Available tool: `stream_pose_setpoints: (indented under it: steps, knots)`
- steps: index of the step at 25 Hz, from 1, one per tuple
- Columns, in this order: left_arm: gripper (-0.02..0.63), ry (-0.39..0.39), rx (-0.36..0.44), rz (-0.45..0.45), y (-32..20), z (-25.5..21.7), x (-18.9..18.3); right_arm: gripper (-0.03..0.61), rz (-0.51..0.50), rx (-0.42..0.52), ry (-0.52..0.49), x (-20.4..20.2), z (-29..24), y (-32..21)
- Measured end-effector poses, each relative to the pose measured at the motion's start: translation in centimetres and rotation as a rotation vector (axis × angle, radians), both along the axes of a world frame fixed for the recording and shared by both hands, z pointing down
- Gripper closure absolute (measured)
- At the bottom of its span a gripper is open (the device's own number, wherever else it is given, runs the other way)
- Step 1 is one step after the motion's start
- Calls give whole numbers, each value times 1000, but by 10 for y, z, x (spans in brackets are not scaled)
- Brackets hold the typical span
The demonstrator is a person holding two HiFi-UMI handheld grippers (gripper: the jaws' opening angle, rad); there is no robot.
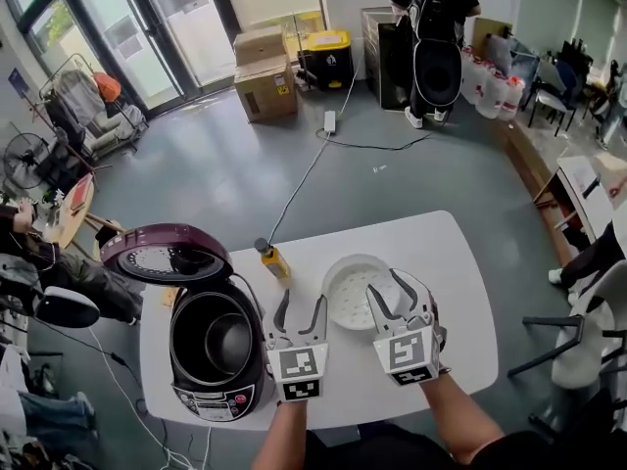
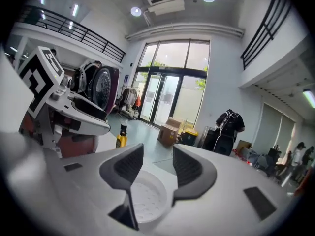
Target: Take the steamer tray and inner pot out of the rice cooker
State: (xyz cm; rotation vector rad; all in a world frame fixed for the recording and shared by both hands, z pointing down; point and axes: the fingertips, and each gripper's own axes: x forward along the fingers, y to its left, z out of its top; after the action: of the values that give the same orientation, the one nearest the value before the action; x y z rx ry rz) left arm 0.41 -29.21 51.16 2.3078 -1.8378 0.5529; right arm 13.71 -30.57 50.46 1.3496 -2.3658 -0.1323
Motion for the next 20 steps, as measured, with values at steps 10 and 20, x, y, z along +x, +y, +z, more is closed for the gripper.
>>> stream_pose_setpoints:
  steps: [10, 20]
  knots:
    - [302, 96, 40, -43, 70, -69, -84, 250, -103, -3, -227, -49, -70, 56]
    - [52, 547, -84, -82, 107, -66, -208, 104, -279, -468, -731, -168, -62, 76]
